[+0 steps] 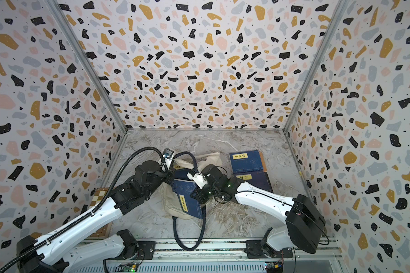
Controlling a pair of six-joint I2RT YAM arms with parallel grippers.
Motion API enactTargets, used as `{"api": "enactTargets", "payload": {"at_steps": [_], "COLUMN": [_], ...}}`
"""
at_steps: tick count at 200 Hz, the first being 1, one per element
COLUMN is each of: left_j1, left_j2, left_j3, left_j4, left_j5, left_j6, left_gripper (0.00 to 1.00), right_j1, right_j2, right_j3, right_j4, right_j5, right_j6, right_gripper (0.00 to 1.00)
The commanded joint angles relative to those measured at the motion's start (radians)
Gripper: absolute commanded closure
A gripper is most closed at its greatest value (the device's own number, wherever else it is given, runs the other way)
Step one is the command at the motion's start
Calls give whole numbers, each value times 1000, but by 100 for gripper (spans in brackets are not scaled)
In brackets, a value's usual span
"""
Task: Take out the books from the canvas bag
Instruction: Pick up the book from the canvas bag.
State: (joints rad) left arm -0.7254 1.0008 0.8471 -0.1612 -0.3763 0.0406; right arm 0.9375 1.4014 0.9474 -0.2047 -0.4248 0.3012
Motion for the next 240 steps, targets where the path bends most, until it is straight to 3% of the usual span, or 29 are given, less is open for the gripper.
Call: {"api": "enactTargets", "payload": {"at_steps": [1, 62, 122, 170, 202, 240], "left_j1": [14, 14, 14, 14, 14, 16], "left_j2": [8, 13, 18, 30, 44, 60], "left_j3": [18, 17, 20, 24, 32, 37], "left_j4": [-15, -15, -15, -15, -42, -35], "left_j5": [-28, -11, -25, -24, -28, -39], "left_j6": [-9, -7, -12, -22, -25, -26], "left_gripper": [100, 100, 100, 100, 100, 100], "right_j1": [26, 20, 10, -120, -208, -300], "right_j2": [-12, 93, -142, -416, -609, -761], "right_j3": [42, 92, -1, -73, -96, -180], "right_j4": [8, -14, 65, 179, 200, 171], "right_j5": [-111, -143, -179, -211, -35, 322], "right_j6": [-81, -34, -72, 26, 108, 262], "right_gripper": [100, 100, 100, 100, 100, 100]}}
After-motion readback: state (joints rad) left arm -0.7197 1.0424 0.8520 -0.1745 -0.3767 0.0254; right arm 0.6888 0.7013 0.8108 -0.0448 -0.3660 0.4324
